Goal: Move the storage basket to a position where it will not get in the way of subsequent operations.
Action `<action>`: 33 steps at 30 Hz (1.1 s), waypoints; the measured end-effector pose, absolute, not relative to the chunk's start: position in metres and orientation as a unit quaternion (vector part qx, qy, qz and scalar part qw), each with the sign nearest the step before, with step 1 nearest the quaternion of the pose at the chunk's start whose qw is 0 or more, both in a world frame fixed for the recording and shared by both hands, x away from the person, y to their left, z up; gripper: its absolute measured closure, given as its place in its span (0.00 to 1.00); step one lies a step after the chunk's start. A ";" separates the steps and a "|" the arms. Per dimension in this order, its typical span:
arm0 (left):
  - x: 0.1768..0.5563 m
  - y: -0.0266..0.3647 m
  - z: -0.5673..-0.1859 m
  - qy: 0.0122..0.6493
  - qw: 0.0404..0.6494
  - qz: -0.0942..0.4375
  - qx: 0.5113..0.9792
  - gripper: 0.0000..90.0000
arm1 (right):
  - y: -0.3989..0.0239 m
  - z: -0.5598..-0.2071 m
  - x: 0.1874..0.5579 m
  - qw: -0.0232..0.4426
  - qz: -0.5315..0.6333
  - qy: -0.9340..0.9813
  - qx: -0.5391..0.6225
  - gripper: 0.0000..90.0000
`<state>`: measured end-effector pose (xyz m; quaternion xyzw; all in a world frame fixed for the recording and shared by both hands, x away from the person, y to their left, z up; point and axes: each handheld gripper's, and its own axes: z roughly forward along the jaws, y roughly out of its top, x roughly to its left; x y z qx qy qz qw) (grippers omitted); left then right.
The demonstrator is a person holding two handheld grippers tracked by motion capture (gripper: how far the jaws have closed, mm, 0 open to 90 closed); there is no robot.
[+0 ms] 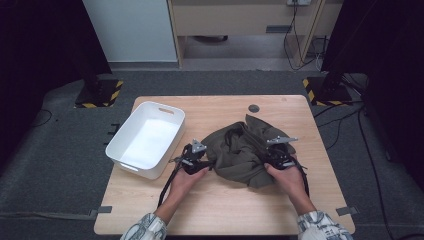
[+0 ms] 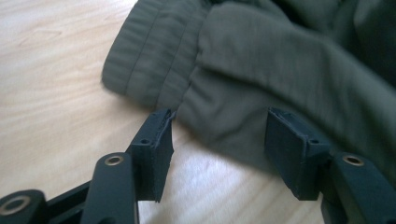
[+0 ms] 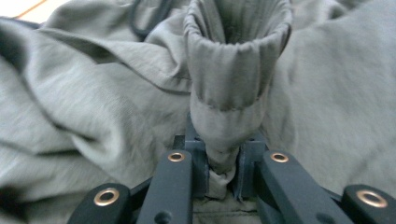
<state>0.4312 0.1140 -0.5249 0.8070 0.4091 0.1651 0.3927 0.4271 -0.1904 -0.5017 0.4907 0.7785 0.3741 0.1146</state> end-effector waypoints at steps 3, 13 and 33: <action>0.438 0.116 -0.524 0.408 0.384 0.173 0.810 0.47 | -0.181 -0.503 0.413 0.107 0.386 0.779 0.482 0.87; 0.451 0.121 -0.534 0.424 0.366 0.172 0.810 0.43 | -0.180 -0.497 0.398 0.130 0.424 0.755 0.483 0.76; 0.432 0.108 -0.535 0.399 0.376 0.183 0.816 0.74 | -0.177 -0.498 0.393 0.150 0.420 0.751 0.486 0.45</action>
